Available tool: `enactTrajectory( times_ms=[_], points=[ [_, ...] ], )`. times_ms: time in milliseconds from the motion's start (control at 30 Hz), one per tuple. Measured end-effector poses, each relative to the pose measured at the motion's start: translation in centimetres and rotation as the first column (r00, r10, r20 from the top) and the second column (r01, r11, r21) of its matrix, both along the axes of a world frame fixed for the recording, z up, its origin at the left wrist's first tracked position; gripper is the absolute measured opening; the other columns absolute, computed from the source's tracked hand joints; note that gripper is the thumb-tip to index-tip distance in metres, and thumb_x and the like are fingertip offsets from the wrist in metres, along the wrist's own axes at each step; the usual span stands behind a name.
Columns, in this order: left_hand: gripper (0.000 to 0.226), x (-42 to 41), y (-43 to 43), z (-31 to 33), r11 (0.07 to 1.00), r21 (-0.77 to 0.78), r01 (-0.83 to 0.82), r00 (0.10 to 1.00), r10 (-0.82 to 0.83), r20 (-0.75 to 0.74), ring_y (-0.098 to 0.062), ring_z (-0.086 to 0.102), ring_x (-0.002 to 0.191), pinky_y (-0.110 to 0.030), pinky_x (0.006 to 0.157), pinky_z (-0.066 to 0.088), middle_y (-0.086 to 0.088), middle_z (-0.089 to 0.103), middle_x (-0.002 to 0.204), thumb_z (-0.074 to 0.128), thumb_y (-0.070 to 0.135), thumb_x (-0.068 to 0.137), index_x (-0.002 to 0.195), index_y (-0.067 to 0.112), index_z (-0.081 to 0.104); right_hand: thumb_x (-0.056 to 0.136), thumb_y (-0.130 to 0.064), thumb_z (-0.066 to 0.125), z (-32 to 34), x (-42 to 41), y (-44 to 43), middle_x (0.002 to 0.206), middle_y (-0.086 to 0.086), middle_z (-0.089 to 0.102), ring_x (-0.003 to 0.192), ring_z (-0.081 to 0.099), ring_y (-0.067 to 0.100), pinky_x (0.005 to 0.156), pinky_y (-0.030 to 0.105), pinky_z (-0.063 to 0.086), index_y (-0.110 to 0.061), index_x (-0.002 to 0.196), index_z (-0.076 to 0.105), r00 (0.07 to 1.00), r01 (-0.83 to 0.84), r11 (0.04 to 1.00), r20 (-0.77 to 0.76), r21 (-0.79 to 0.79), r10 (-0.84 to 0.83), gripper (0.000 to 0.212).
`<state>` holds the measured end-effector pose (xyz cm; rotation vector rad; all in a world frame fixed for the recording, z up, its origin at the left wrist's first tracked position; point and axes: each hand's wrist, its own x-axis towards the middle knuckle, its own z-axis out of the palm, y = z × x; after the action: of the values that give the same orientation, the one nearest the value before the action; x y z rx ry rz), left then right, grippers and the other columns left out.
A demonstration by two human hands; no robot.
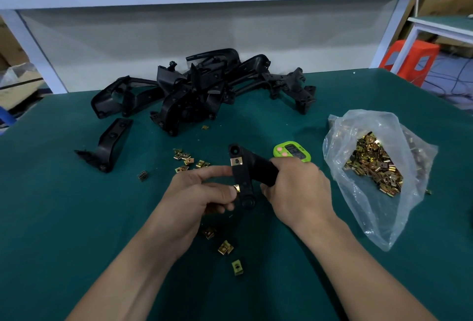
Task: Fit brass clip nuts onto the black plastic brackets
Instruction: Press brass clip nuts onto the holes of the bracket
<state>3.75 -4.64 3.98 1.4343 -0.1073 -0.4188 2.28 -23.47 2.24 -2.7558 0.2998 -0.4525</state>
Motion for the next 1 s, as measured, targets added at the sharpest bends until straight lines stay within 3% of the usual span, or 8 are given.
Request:
enactTrajectory(
  times_ms=[333,400,500,567,633,800,933,1000],
  points=[
    [0.046,-1.0,-1.2,-0.1,0.996,0.052,-0.076,0.996,0.074,0.050,-0.010,0.054,0.049,-0.016,0.044,0.038,-0.005,0.066,0.060,0.071,-0.008,0.083,0.081,0.037,0.083,0.080,-0.010,0.063,-0.4,-0.1,1.0,0.059,-0.006,0.039,0.063,0.042,0.030,0.061,0.033,0.037,-0.023,0.074,0.043,0.999,0.028,0.993,-0.024,-0.114,-0.031,0.025],
    [0.049,-1.2,-1.4,-0.1,0.994,0.060,-0.096,0.993,0.092,0.069,-0.009,0.051,0.047,-0.015,0.044,0.037,-0.003,0.064,0.060,0.068,-0.007,0.085,0.082,0.039,0.082,0.082,-0.013,0.064,-0.5,-0.1,1.0,0.061,-0.005,0.043,0.063,0.043,0.030,0.061,0.033,0.034,-0.024,0.075,0.045,0.999,0.037,0.993,-0.013,-0.111,-0.039,0.023],
    [0.025,-1.7,-2.2,-0.1,0.980,0.119,-0.159,0.980,0.142,0.137,-0.013,0.050,0.049,-0.016,0.048,0.041,-0.001,0.063,0.061,0.073,0.011,0.087,0.088,0.034,0.081,0.086,-0.027,0.069,-0.4,0.0,0.7,0.070,-0.003,0.057,0.071,0.053,0.032,0.064,0.032,0.035,-0.026,0.082,0.055,0.998,0.069,0.997,0.007,-0.033,-0.068,0.014],
    [0.003,-2.3,-2.9,-0.3,0.938,0.249,-0.240,0.952,0.177,0.250,-0.011,0.050,0.046,-0.017,0.047,0.041,0.005,0.060,0.053,0.076,0.035,0.082,0.080,0.036,0.078,0.086,-0.032,0.069,-0.3,0.1,0.6,0.063,-0.007,0.045,0.071,0.050,0.030,0.065,0.032,0.035,-0.027,0.080,0.053,0.997,0.082,0.996,0.007,0.030,-0.082,0.018],
    [0.014,-2.9,-3.5,-0.7,0.870,0.373,-0.321,0.909,0.172,0.381,-0.006,0.051,0.043,-0.015,0.044,0.040,0.009,0.060,0.049,0.074,0.049,0.078,0.072,0.036,0.074,0.086,-0.033,0.069,-0.3,0.0,0.6,0.061,-0.008,0.039,0.071,0.051,0.031,0.065,0.033,0.034,-0.027,0.077,0.048,0.997,0.073,0.995,0.003,0.066,-0.073,0.024],
    [0.037,-2.4,-3.2,-1.4,0.711,0.514,-0.481,0.813,0.141,0.566,-0.012,0.043,0.044,-0.032,0.050,0.042,0.007,0.049,0.044,0.067,0.040,0.087,0.057,0.020,0.056,0.086,-0.044,0.070,-0.4,-0.4,1.2,0.079,0.001,0.066,0.080,0.064,0.035,0.064,0.034,0.038,-0.028,0.083,0.048,0.998,0.019,0.996,0.064,0.093,-0.025,0.028],
    [0.037,-1.5,-2.9,-1.8,0.721,0.500,-0.479,0.800,0.124,0.587,-0.017,0.045,0.047,-0.034,0.052,0.042,0.004,0.050,0.047,0.066,0.036,0.087,0.057,0.019,0.052,0.085,-0.043,0.069,-0.7,-0.6,1.3,0.073,-0.002,0.062,0.074,0.062,0.035,0.062,0.034,0.038,-0.026,0.083,0.048,0.994,0.014,0.992,0.102,0.128,-0.027,0.027],
    [0.018,-1.4,-2.9,-2.0,0.747,0.470,-0.471,0.802,0.140,0.581,-0.009,0.052,0.053,-0.031,0.058,0.045,0.011,0.059,0.055,0.064,0.036,0.084,0.069,0.027,0.061,0.085,-0.043,0.065,-0.7,-0.9,1.5,0.069,-0.006,0.055,0.074,0.063,0.034,0.061,0.034,0.036,-0.028,0.091,0.051,0.994,-0.007,0.994,0.106,0.107,-0.004,0.022]
  ],
)
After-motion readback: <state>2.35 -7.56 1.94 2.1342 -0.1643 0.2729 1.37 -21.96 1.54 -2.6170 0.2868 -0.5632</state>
